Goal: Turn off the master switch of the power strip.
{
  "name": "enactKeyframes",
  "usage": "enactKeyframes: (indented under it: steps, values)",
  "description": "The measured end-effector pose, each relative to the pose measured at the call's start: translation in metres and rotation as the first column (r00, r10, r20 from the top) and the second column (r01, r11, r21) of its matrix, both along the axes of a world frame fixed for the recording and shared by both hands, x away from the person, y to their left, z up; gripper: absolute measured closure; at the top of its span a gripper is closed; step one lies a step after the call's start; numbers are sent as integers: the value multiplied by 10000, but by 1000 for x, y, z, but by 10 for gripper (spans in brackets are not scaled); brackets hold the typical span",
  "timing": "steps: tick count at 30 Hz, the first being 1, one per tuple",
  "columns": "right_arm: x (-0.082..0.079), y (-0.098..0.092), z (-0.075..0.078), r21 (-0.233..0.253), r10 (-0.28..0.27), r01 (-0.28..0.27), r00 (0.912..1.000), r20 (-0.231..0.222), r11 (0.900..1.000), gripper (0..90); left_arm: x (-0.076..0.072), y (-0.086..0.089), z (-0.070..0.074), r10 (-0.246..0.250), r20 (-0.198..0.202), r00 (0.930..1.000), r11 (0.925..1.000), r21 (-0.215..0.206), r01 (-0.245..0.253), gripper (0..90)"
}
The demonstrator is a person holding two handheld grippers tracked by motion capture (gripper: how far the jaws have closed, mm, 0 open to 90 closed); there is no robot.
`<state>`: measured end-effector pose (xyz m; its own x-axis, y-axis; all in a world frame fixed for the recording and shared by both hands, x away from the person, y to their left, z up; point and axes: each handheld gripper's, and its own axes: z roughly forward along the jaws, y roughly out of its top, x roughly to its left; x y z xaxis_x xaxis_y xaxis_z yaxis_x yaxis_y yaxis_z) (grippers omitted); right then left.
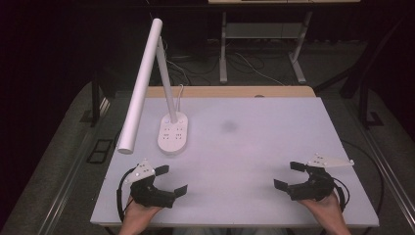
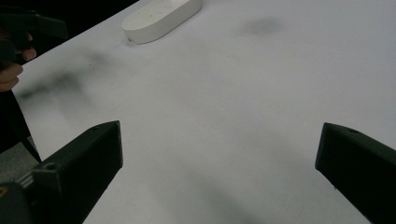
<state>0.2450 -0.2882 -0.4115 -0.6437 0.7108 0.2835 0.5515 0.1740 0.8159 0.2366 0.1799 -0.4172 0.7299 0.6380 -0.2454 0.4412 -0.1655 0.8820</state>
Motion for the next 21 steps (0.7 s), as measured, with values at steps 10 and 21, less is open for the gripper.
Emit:
enactKeyframes:
  steps: [10, 21]
  values:
    - [0, 0, -2, -176, 156, -156, 9999, -11, 9997, 0, 0, -4, 1, -67, -158, 9999, 9996, 259, 71, 0]
    - [0, 1, -3, -233, 228, -230, 9997, -100, 9995, 0, 3, -3, 4, -204, -240, 9995, 9986, 492, 216, 1]
